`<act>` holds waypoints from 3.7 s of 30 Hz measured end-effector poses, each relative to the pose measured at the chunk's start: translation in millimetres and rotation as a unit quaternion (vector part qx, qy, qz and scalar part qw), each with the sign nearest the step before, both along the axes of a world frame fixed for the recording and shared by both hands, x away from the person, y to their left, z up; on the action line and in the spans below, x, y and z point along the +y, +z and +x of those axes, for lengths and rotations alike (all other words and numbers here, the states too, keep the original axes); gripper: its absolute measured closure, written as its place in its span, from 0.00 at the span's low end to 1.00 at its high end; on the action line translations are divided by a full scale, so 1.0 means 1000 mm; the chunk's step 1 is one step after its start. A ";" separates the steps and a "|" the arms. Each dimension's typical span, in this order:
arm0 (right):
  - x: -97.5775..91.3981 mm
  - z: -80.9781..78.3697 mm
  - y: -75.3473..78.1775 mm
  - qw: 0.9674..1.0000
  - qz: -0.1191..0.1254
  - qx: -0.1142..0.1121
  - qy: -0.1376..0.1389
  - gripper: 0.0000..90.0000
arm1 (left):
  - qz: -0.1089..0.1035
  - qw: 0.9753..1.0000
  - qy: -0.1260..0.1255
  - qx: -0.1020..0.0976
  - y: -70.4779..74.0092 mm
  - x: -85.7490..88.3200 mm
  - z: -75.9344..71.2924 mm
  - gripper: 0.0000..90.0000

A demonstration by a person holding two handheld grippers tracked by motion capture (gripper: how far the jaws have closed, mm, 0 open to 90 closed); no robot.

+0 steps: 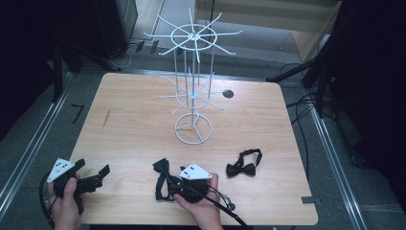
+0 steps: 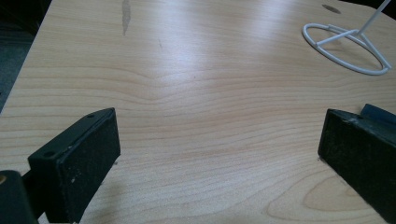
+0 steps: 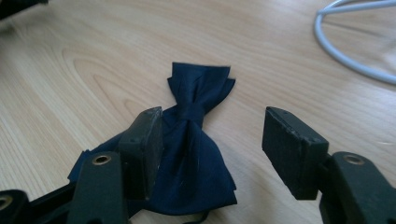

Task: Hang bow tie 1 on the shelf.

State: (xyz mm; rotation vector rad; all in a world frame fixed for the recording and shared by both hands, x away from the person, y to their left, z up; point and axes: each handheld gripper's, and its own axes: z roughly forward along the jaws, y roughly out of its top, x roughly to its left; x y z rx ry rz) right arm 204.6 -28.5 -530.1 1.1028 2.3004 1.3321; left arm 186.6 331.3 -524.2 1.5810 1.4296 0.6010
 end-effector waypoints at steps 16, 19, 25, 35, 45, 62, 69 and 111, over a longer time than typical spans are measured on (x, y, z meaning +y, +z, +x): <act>0.017 -0.001 -0.012 0.999 -0.032 0.021 0.030 0.61 | -0.002 1.000 0.001 -0.001 0.000 0.000 0.000 0.00; 0.017 -0.002 -0.012 0.999 -0.041 0.013 0.031 0.70 | -0.002 1.000 0.001 -0.001 0.000 0.000 0.000 0.00; 0.014 -0.006 -0.011 0.998 -0.050 -0.005 0.041 0.86 | -0.002 1.000 0.001 -0.001 0.000 0.000 0.000 0.00; 0.003 -0.009 0.000 0.998 -0.023 -0.047 0.027 0.90 | -0.003 1.000 0.000 -0.001 0.000 0.000 0.000 0.00; -0.014 -0.008 0.018 0.997 0.001 -0.077 0.012 0.90 | -0.002 1.000 0.001 -0.001 0.000 0.000 0.000 0.00; -0.040 -0.004 0.050 0.991 0.025 -0.128 -0.022 0.90 | -0.002 1.000 0.001 -0.001 0.000 0.000 0.000 0.00; -0.047 -0.003 0.064 0.988 0.031 -0.147 -0.029 0.90 | -0.002 1.000 0.000 -0.001 0.000 0.000 0.000 0.00; -0.065 0.009 0.132 0.976 0.038 -0.210 -0.044 0.90 | -0.002 1.000 0.000 0.000 0.000 0.000 0.000 0.00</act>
